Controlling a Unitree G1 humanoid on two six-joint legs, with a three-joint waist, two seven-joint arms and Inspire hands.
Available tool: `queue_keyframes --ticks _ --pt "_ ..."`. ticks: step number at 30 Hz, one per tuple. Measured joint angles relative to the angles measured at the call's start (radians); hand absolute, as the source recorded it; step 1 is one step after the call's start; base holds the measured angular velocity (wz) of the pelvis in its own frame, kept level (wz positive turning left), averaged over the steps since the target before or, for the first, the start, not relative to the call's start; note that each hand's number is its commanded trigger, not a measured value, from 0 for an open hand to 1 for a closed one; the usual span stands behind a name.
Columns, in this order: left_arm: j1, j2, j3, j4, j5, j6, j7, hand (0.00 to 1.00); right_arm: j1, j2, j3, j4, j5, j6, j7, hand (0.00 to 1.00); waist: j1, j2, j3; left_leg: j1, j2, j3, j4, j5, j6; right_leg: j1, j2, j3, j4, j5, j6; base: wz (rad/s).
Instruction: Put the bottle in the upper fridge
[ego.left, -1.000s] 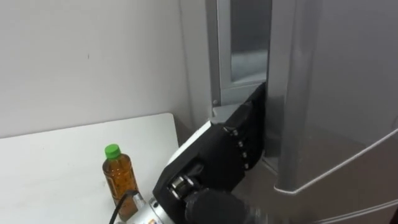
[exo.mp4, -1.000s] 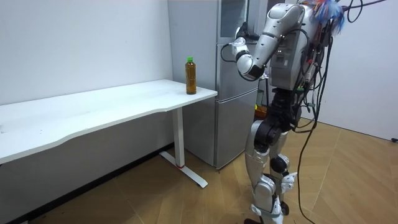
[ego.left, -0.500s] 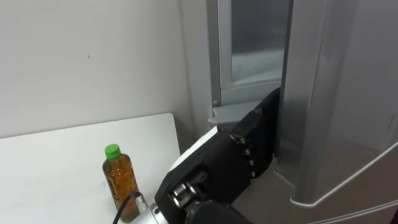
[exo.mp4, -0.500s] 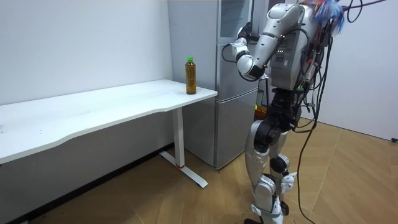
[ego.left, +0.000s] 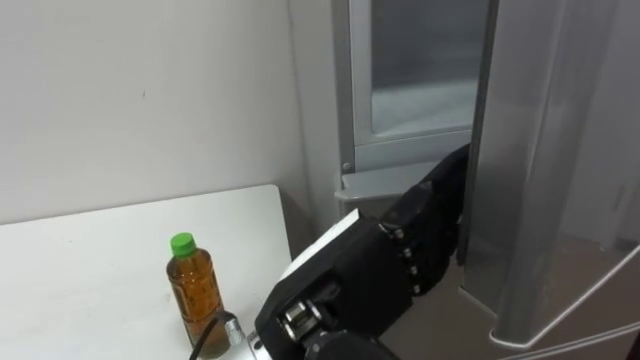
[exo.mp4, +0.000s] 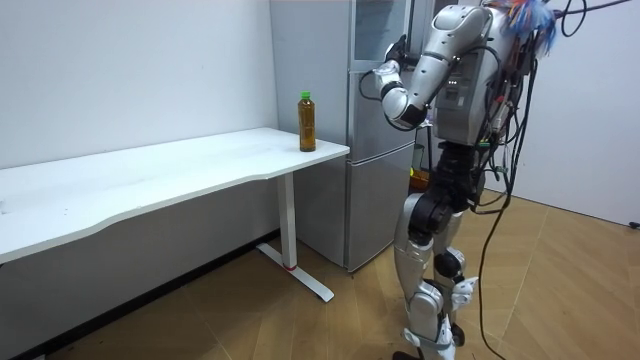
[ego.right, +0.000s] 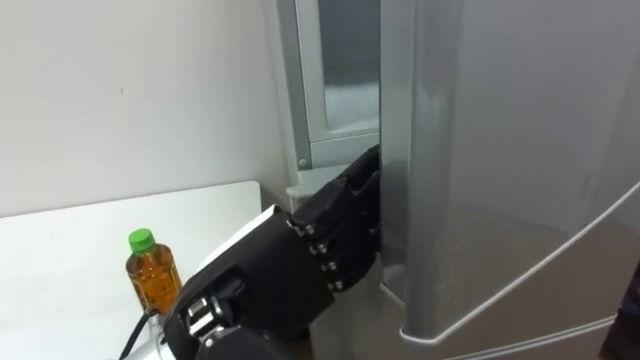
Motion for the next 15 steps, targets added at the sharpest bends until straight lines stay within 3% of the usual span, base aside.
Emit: queue_keyframes --ticks 11,15 --pt "0.001 0.0 -0.009 0.0 0.0 -0.001 -0.024 0.0 -0.002 0.0 0.0 0.0 -0.015 0.0 0.002 0.0 -0.003 -0.004 -0.0015 -0.002 -0.001 0.008 0.0 0.0 0.001 -0.002 0.0 0.013 0.001 0.0 0.0 -0.01" --pt "0.004 -0.001 -0.022 0.001 0.0 -0.002 -0.032 0.0 -0.006 0.0 0.0 0.0 -0.015 0.0 0.005 0.0 -0.023 -0.01 -0.0028 -0.002 -0.001 0.011 0.002 0.0 0.001 -0.001 0.0 0.018 0.001 0.001 0.001 -0.01"
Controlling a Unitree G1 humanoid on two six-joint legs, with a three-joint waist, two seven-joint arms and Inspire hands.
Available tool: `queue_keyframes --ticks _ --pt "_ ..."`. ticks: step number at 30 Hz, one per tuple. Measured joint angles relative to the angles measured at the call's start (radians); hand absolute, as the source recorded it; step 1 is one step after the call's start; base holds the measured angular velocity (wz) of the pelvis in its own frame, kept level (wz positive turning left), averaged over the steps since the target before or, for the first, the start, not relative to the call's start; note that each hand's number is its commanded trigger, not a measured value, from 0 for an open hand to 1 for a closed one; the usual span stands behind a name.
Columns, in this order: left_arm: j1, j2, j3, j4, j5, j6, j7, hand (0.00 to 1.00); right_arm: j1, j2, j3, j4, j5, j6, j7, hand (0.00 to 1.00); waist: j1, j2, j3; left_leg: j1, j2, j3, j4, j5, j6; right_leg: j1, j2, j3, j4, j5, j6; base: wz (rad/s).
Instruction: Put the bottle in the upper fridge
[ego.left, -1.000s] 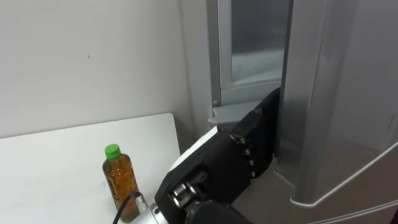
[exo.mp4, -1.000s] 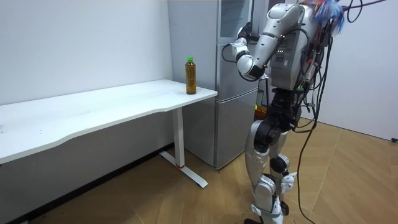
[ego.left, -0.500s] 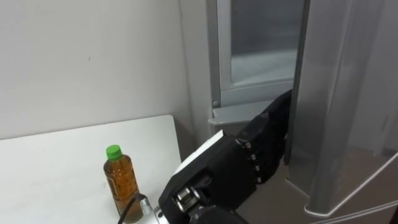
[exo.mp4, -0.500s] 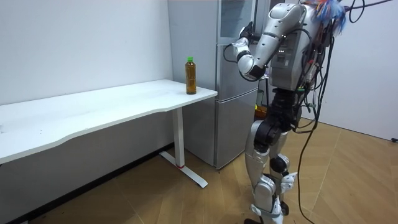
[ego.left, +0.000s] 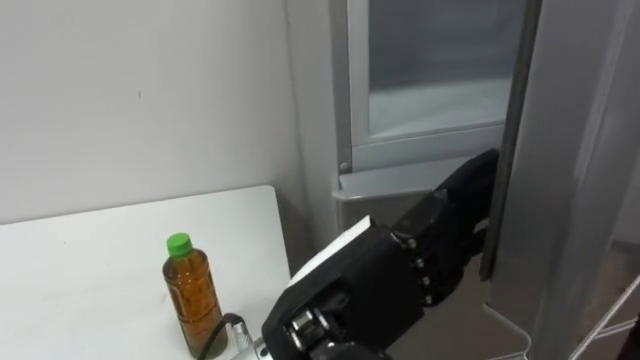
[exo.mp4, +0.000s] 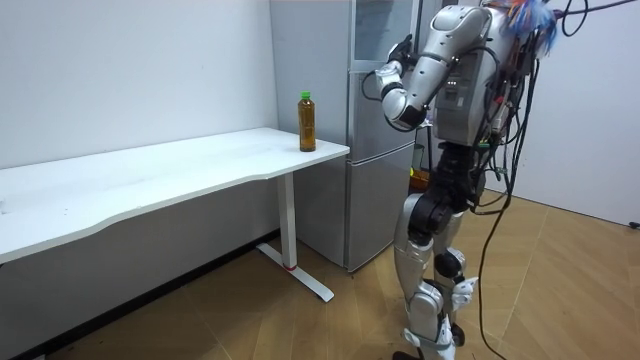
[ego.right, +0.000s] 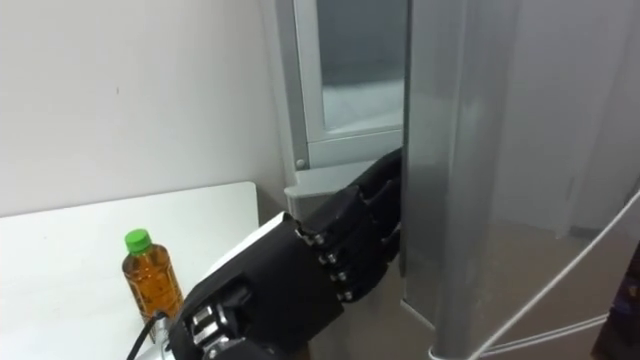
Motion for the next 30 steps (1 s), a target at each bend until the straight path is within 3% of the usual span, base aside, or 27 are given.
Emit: queue_keyframes --ticks 5,9,11,13,16,21,30 --pt "0.008 -0.006 -0.04 0.0 0.0 -0.011 -0.015 0.0 -0.003 0.0 0.0 0.001 0.001 -0.008 0.004 0.0 -0.027 -0.004 0.001 0.0 0.0 0.003 -0.001 0.0 0.0 0.0 0.001 0.007 0.0 0.0 0.0 -0.01" --pt "0.007 -0.039 -0.101 0.0 0.001 -0.006 -0.02 0.0 -0.007 0.001 0.0 0.0 0.006 -0.008 0.003 0.0 -0.059 -0.006 0.0032 0.0 0.002 0.009 -0.005 0.0 0.0 -0.003 0.004 0.013 0.0 0.0 0.0 -0.05" --pt "0.007 -0.05 -0.129 0.0 0.002 0.007 -0.023 0.0 -0.008 0.0 0.0 0.0 0.006 -0.012 -0.003 0.0 -0.074 0.002 -0.0008 0.0 0.004 0.015 -0.007 0.0 0.0 -0.006 0.006 0.017 -0.001 0.0 0.0 -0.09" --pt "0.007 -0.048 -0.159 0.006 0.009 0.034 -0.03 0.0 -0.013 0.0 0.0 -0.001 0.011 -0.02 -0.008 0.0 -0.089 0.014 0.0019 0.0 0.006 0.031 -0.009 0.0 -0.001 -0.015 0.009 0.033 0.002 0.001 -0.001 -0.19" --pt "0.007 -0.048 -0.179 0.033 0.034 0.047 -0.039 0.0 -0.015 0.007 0.004 -0.004 0.012 -0.021 -0.018 0.0 -0.1 0.011 0.0059 0.001 0.01 0.044 -0.009 0.0 -0.002 -0.019 0.013 0.041 0.0 0.003 -0.005 -0.16" --pt "0.007 -0.049 -0.187 0.06 0.06 0.063 -0.045 0.0 -0.017 0.008 0.053 -0.037 0.014 -0.02 -0.035 0.0 -0.097 0.001 0.012 -0.001 0.015 0.07 -0.007 0.0 -0.005 -0.039 0.021 0.07 -0.001 0.005 -0.007 -0.15" --pt "0.005 -0.054 -0.258 0.068 0.078 0.093 -0.045 0.0 -0.056 0.019 0.127 -0.036 0.008 -0.007 -0.061 0.0 -0.098 -0.002 0.0127 -0.024 0.017 0.069 -0.002 -0.002 -0.008 -0.065 0.021 0.068 -0.002 0.005 -0.009 -0.03"
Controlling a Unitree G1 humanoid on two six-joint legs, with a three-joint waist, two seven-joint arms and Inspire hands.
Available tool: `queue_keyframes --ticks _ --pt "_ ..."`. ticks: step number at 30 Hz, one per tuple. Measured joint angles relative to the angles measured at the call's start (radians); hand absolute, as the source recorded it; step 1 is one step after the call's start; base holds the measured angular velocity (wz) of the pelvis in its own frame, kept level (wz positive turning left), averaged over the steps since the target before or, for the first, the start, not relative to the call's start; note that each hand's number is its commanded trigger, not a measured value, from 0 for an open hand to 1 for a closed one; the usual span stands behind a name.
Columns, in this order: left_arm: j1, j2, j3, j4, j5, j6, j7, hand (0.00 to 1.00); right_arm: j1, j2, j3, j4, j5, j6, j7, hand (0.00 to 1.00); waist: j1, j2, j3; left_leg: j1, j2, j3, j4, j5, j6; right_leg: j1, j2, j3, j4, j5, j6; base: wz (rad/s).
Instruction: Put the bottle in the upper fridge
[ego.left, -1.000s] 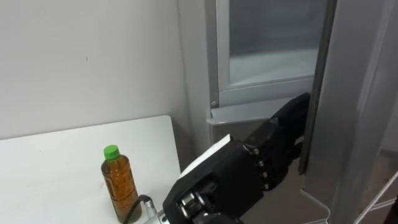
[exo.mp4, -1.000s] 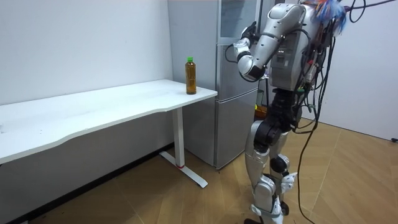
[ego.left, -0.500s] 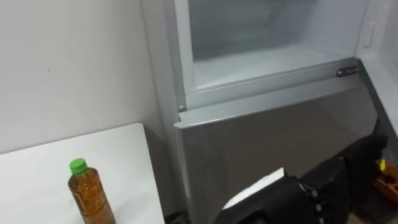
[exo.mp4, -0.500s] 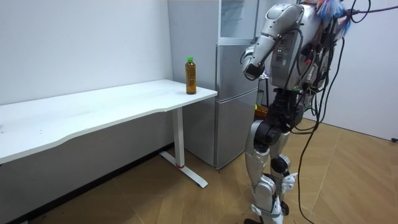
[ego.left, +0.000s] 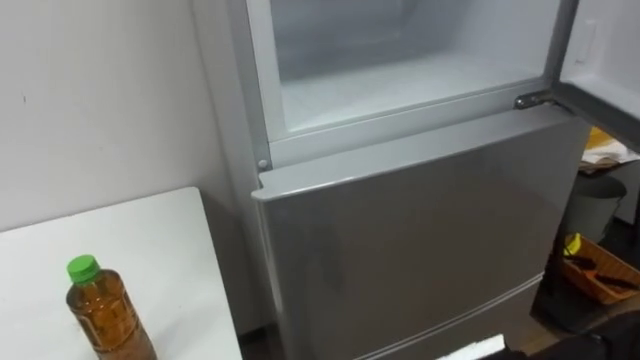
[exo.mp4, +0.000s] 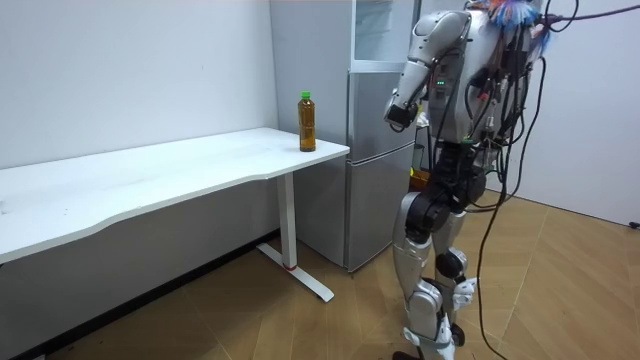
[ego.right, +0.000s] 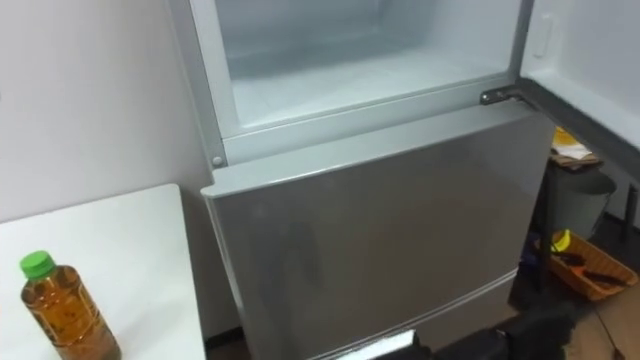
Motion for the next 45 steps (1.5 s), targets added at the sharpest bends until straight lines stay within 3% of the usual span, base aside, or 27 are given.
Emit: queue_keyframes --ticks 10,16,38,45 --pt "-0.001 -0.005 -0.025 0.003 0.0 0.031 0.0 0.0 -0.012 0.021 0.039 -0.001 0.001 0.014 -0.007 0.0 0.002 -0.004 0.0023 0.005 -0.001 -0.001 0.001 0.0 0.0 -0.001 -0.001 0.0 -0.001 -0.004 0.0 0.0" --pt "-0.008 -0.021 -0.031 0.027 0.0 0.031 0.0 0.0 -0.024 0.022 0.039 -0.001 -0.018 0.022 0.029 0.0 0.012 -0.006 0.0029 0.001 -0.002 -0.001 0.003 0.0 0.0 -0.01 -0.002 0.0 0.002 -0.005 0.001 0.0" --pt "-0.052 -0.035 -0.032 0.033 0.001 0.031 -0.003 0.0 -0.03 0.024 0.039 -0.038 -0.039 0.022 0.079 0.0 0.019 -0.01 0.0024 -0.015 -0.001 -0.004 0.013 0.0 0.0 -0.016 -0.001 -0.001 0.0 -0.005 -0.001 0.0" --pt "-0.042 -0.037 -0.032 0.11 0.001 0.041 -0.005 0.0 -0.027 0.029 0.035 -0.045 -0.038 0.041 0.079 0.0 0.039 -0.01 0.0026 -0.011 -0.006 -0.004 0.012 0.0 0.0 -0.014 -0.001 0.0 0.003 -0.005 -0.001 0.0"
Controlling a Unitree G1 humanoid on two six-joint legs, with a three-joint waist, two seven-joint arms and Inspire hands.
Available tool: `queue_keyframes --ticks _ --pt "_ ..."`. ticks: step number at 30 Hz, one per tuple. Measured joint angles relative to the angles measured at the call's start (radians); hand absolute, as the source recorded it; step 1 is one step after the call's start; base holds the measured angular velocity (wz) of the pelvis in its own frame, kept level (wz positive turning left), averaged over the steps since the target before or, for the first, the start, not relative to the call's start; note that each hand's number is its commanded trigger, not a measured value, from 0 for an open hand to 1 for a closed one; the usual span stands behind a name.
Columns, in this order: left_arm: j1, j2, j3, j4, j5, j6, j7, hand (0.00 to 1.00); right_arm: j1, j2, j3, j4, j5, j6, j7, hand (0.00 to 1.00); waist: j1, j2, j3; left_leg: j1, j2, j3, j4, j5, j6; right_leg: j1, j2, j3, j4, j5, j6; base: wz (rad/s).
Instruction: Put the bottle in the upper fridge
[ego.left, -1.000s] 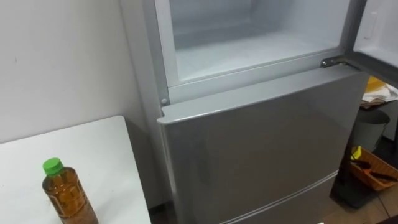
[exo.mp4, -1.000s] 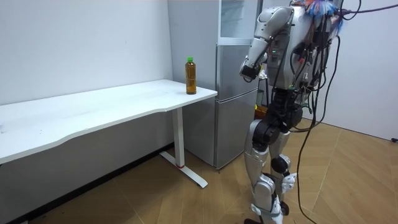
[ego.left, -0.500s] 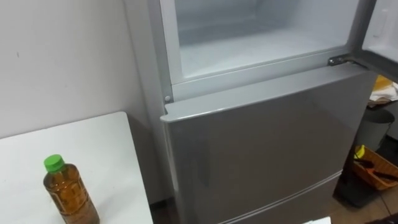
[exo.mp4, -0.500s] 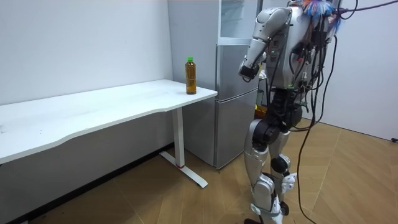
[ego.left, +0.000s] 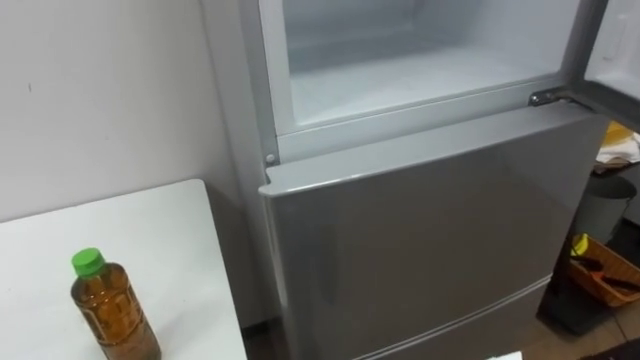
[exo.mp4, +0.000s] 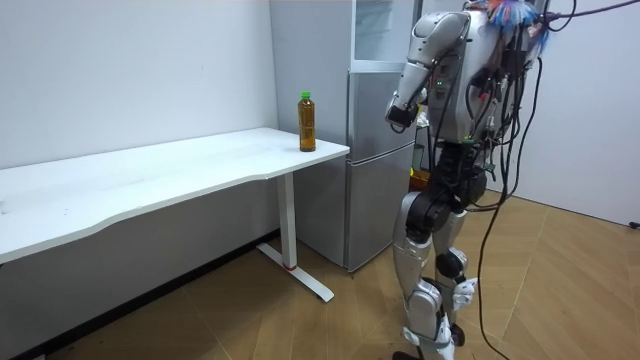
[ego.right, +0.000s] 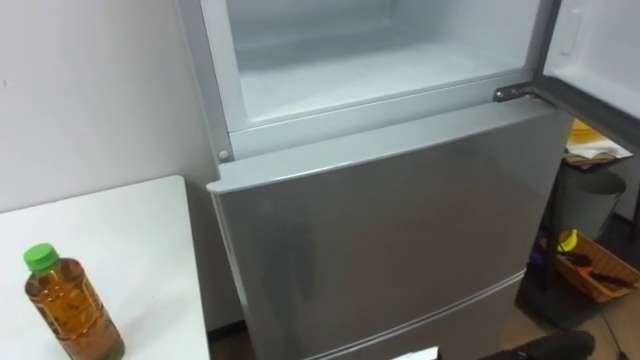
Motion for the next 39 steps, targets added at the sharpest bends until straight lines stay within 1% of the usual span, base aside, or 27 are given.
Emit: queue_keyframes --ticks 2,5,6,8,11,13,14,15,16,18,20,21,22,23,24,25,27,29,30,31,32,33,34,35,37,38,39 --pt "0.018 0.01 0.003 0.0 0.0 0.002 0.0 0.0 0.001 -0.003 -0.008 0.001 0.0 0.008 0.0 0.0 0.008 0.0 -0.0001 -0.001 0.004 -0.005 0.0 0.0 0.0 0.001 0.0 -0.002 0.0 0.0 0.0 0.05" --pt "0.043 0.031 0.01 0.035 0.013 0.024 0.0 0.0 0.0 -0.002 -0.008 0.002 0.0 0.023 0.0 0.0 0.024 -0.003 -0.0012 0.001 0.004 -0.006 0.001 0.0 0.0 0.007 0.001 -0.004 0.0 0.0 0.0 0.01" --pt "0.046 0.042 0.016 0.051 0.025 0.038 0.0 0.0 0.001 -0.001 -0.008 0.003 0.0 0.025 0.0 0.0 0.03 -0.003 -0.001 0.001 0.004 -0.006 0.001 0.0 0.0 0.011 0.001 -0.006 -0.001 0.0 0.0 0.05" --pt "0.059 0.051 0.031 0.082 0.044 0.043 0.0 0.0 0.002 -0.001 -0.008 0.006 0.0 0.028 0.0 0.0 0.037 -0.005 -0.0008 0.003 0.004 -0.009 0.001 0.0 0.0 0.017 0.0 -0.007 -0.002 0.0 0.0 0.03" --pt "0.115 0.063 0.079 0.143 0.1 0.047 0.0 0.0 0.003 0.004 -0.008 0.002 -0.001 0.04 -0.003 0.0 0.046 -0.017 -0.0009 0.001 0.005 -0.009 0.002 0.001 -0.001 0.015 0.0 -0.018 -0.001 0.0 -0.002 0.02" --pt "0.145 0.088 0.091 0.153 0.143 0.063 0.0 0.0 0.006 0.005 -0.006 0.002 0.0 0.049 -0.008 0.0 0.065 -0.032 -0.003 -0.005 0.005 -0.011 0.002 0.002 -0.004 0.01 0.0 -0.031 -0.001 -0.001 -0.004 0.12" --pt "0.151 0.09 0.095 0.16 0.155 0.063 0.0 0.0 0.005 0.005 -0.006 0.002 -0.002 0.05 -0.008 0.0 0.072 -0.034 -0.0053 -0.005 0.005 -0.014 0.002 0.002 -0.004 0.01 0.0 -0.032 -0.001 -0.001 -0.005 0.07" --pt "0.16 0.091 0.106 0.199 0.171 0.061 0.0 0.0 0.005 0.004 -0.008 0.0 -0.011 0.05 -0.007 0.0 0.091 -0.043 -0.0061 -0.001 0.005 -0.016 0.001 0.003 -0.005 0.017 0.001 -0.032 -0.001 0.0 -0.006 0.05" --pt "0.175 0.086 0.122 0.251 0.186 0.06 0.001 0.0 0.006 0.004 -0.009 -0.003 -0.02 0.049 -0.007 0.0 0.095 -0.05 -0.0075 0.004 0.006 -0.023 0.001 0.003 -0.006 0.025 0.002 -0.034 -0.001 0.0 -0.007 0.07" --pt "0.21 0.092 0.147 0.303 0.242 0.061 0.003 0.0 0.009 0.002 -0.014 -0.017 -0.036 0.046 -0.006 0.0 0.106 -0.054 -0.0103 0.008 0.006 -0.026 0.002 0.003 -0.006 0.032 0.003 -0.04 -0.002 0.0 -0.007 0.08" --pt "0.238 0.098 0.161 0.337 0.287 0.061 0.006 0.0 0.01 -0.001 -0.018 -0.022 -0.04 0.046 -0.007 0.0 0.117 -0.053 -0.0104 0.007 0.006 -0.028 0.001 0.003 -0.006 0.031 0.003 -0.041 -0.002 0.0 -0.007 0.04" --pt "0.252 0.101 0.174 0.369 0.314 0.055 0.013 0.0 0.011 0.001 -0.018 -0.026 -0.043 0.046 -0.007 0.0 0.129 -0.053 -0.0106 0.008 0.006 -0.029 -0.002 0.003 -0.006 0.031 0.002 -0.043 0.0 0.0 -0.007 0.0" --pt "0.259 0.094 0.193 0.423 0.323 0.051 0.021 0.0 0.012 0.002 -0.018 -0.034 -0.043 0.047 -0.005 0.0 0.14 -0.054 -0.0104 0.01 0.006 -0.033 -0.003 0.003 -0.006 0.032 0.003 -0.043 0.002 0.0 -0.008 0.0" --pt "0.263 0.092 0.199 0.45 0.323 0.048 0.029 0.0 0.012 0.002 -0.018 -0.035 -0.043 0.046 -0.002 0.0 0.141 -0.053 -0.0105 0.01 0.006 -0.035 -0.003 0.003 -0.006 0.033 0.003 -0.046 0.002 0.0 -0.008 0.06" --pt "0.276 0.094 0.216 0.505 0.324 0.036 0.055 0.0 0.013 0.001 -0.021 -0.035 -0.043 0.046 -0.001 0.0 0.143 -0.053 -0.0108 0.012 0.006 -0.038 -0.008 0.003 -0.007 0.036 0.003 -0.052 0.002 0.0 -0.008 0.11" --pt "0.293 0.088 0.236 0.55 0.342 0.029 0.087 0.0 0.019 0.001 -0.027 -0.035 -0.044 0.046 -0.001 0.0 0.148 -0.054 -0.0112 0.016 0.005 -0.042 -0.013 0.004 -0.008 0.039 0.003 -0.055 0.002 0.0 -0.008 0.08" --pt "0.31 0.087 0.261 0.612 0.397 0.023 0.124 0.0 0.032 0.001 -0.028 -0.038 -0.042 0.047 -0.009 0.0 0.162 -0.056 -0.0112 0.017 0.006 -0.043 -0.015 0.005 -0.009 0.043 0.004 -0.055 0.002 0.0 -0.008 0.03" --pt "0.326 0.08 0.292 0.68 0.421 0.008 0.161 0.0 0.049 0.0 -0.026 -0.044 -0.043 0.047 -0.017 0.0 0.174 -0.058 -0.0121 0.017 0.006 -0.054 -0.019 0.005 -0.01 0.049 0.004 -0.063 0.001 0.0 -0.008 0.08" --pt "0.334 0.072 0.319 0.738 0.454 -0.017 0.187 0.0 0.054 0.002 -0.025 -0.044 -0.054 0.046 -0.018 0.0 0.186 -0.059 -0.0134 0.019 0.006 -0.054 -0.016 0.005 -0.011 0.049 0.004 -0.07 0.001 0.0 -0.008 0.0" --pt "0.341 0.058 0.344 0.789 0.48 -0.033 0.221 0.0 0.061 0.004 -0.025 -0.044 -0.067 0.044 -0.022 0.0 0.198 -0.061 -0.0152 0.019 0.006 -0.055 -0.016 0.005 -0.012 0.049 0.004 -0.078 0.0 0.0 -0.008 0.0" --pt "0.347 0.054 0.354 0.806 0.481 -0.039 0.239 0.0 0.064 0.004 -0.025 -0.044 -0.069 0.042 -0.024 0.0 0.199 -0.061 -0.0155 0.019 0.006 -0.057 -0.015 0.005 -0.012 0.05 0.004 -0.084 0.0 0.001 -0.008 0.05" --pt "0.36 0.052 0.362 0.844 0.48 -0.064 0.267 0.0 0.072 0.003 -0.025 -0.042 -0.071 0.036 -0.029 0.0 0.204 -0.062 -0.0156 0.019 0.006 -0.061 -0.015 0.004 -0.012 0.053 0.004 -0.088 0.0 0.001 -0.009 0.08" --pt "0.367 0.04 0.386 0.906 0.48 -0.096 0.292 0.0 0.082 0.003 -0.027 -0.042 -0.071 0.033 -0.037 0.0 0.215 -0.061 -0.0157 0.022 0.006 -0.063 -0.016 0.004 -0.012 0.056 0.003 -0.093 0.0 0.001 -0.009 0.06" --pt "0.371 0.033 0.399 0.935 0.48 -0.105 0.307 0.0 0.086 0.003 -0.027 -0.043 -0.071 0.032 -0.038 0.0 0.219 -0.061 -0.0156 0.024 0.006 -0.063 -0.016 0.004 -0.012 0.057 0.003 -0.096 -0.001 0.001 -0.009 0.04" --pt "0.391 0.017 0.454 1.027 0.481 -0.133 0.361 0.0 0.105 0.004 -0.028 -0.045 -0.077 0.022 -0.037 0.0 0.224 -0.063 -0.014 0.031 0.005 -0.077 -0.018 0.004 -0.013 0.069 0.003 -0.106 -0.002 0.001 -0.008 0.12" --pt "0.395 0.014 0.47 1.052 0.48 -0.143 0.374 0.0 0.11 0.004 -0.03 -0.045 -0.078 0.02 -0.037 0.0 0.225 -0.063 -0.0136 0.033 0.005 -0.081 -0.019 0.004 -0.013 0.074 0.002 -0.114 -0.003 0.0 -0.008 0.2" --pt "0.404 0.008 0.503 1.105 0.475 -0.168 0.399 0.0 0.116 0.006 -0.043 -0.037 -0.078 0.014 -0.038 0.0 0.226 -0.061 -0.0134 0.037 0.006 -0.089 -0.021 0.003 -0.013 0.082 0.002 -0.121 -0.003 0.0 -0.008 0.17"
